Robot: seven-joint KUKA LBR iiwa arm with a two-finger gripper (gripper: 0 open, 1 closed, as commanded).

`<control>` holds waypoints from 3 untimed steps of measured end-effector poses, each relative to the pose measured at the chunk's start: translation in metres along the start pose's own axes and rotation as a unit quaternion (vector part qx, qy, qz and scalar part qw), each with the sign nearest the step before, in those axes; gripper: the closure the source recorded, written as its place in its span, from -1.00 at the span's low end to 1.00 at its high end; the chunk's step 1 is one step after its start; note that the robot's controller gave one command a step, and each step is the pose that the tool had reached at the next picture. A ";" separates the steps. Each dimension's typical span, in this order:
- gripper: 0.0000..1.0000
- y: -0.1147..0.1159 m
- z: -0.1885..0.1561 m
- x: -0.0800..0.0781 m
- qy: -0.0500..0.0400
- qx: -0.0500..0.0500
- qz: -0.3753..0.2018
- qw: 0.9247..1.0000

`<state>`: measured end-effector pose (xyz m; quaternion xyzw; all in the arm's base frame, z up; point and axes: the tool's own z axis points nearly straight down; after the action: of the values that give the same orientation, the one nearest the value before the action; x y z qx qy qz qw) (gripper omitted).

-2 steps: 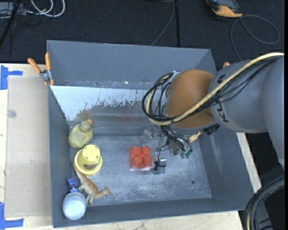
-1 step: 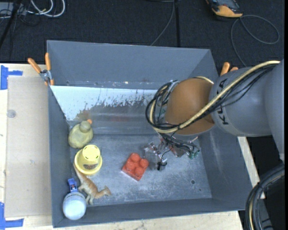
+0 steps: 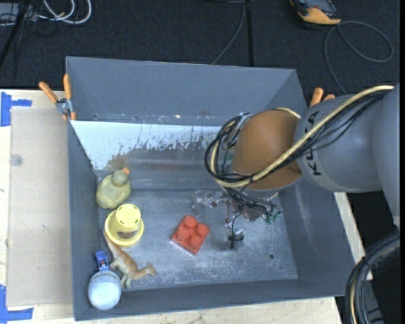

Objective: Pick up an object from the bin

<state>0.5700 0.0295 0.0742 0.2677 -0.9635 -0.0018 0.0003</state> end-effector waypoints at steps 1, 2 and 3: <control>-1.00 0.000 0.000 0.000 0.000 0.000 0.000 1.000; -1.00 -0.009 -0.001 0.006 0.000 0.000 -0.027 1.000; -1.00 0.006 -0.019 0.003 0.002 0.000 -0.005 1.000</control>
Offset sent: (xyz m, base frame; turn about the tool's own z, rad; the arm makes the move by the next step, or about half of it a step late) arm -0.0013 -0.0426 0.0058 -0.1687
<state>0.5644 0.0327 0.0933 0.2729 -0.9620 -0.0010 0.0019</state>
